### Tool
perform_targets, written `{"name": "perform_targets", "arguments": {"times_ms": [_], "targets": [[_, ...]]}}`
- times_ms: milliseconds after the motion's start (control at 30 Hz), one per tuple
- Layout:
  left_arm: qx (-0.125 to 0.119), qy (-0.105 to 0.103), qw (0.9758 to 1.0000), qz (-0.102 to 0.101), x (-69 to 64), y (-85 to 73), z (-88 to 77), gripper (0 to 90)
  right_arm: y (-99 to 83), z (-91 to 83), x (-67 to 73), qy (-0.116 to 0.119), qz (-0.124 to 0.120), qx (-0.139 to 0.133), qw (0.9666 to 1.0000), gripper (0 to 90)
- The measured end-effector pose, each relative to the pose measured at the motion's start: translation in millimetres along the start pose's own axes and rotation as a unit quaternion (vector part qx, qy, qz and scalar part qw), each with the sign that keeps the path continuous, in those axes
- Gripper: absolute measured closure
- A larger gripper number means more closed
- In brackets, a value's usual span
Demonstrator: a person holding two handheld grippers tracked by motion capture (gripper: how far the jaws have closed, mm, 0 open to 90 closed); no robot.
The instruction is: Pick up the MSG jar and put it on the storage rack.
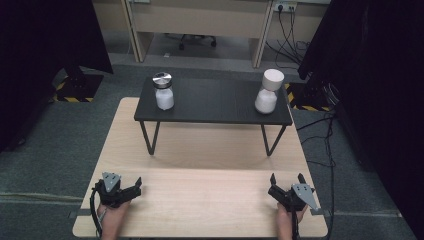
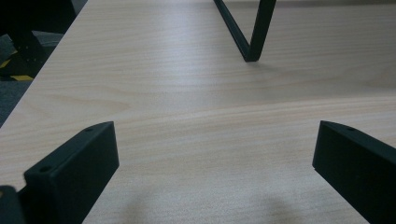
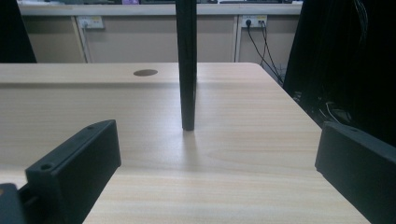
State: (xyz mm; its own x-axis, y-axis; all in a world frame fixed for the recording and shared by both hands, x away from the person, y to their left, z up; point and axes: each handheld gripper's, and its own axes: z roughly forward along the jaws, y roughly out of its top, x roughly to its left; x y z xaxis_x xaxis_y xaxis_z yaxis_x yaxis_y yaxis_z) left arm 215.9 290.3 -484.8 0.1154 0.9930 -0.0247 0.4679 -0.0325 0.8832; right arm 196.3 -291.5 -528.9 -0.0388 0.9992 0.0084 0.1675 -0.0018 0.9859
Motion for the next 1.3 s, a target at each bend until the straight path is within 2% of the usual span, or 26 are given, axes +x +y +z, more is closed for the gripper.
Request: {"name": "perform_targets", "arguments": {"times_ms": [333,667,1300], "targets": [[0.001,0.002,1.0,0.002,-0.9,0.4,0.2,0.0,-0.4,-0.5,-0.5,0.008,-0.011,0.003,0.9999,0.2],[0.004,0.003,1.0,0.004,-1.5,1.0,0.7,0.0,-0.9,-1.3,-0.8,0.01,-0.007,0.004,0.9999,0.3],[0.004,0.002,1.0,0.0,-0.4,0.8,0.3,0.0,2.1,-1.2,2.9,0.003,-0.011,0.017,0.9998,0.2]]}}
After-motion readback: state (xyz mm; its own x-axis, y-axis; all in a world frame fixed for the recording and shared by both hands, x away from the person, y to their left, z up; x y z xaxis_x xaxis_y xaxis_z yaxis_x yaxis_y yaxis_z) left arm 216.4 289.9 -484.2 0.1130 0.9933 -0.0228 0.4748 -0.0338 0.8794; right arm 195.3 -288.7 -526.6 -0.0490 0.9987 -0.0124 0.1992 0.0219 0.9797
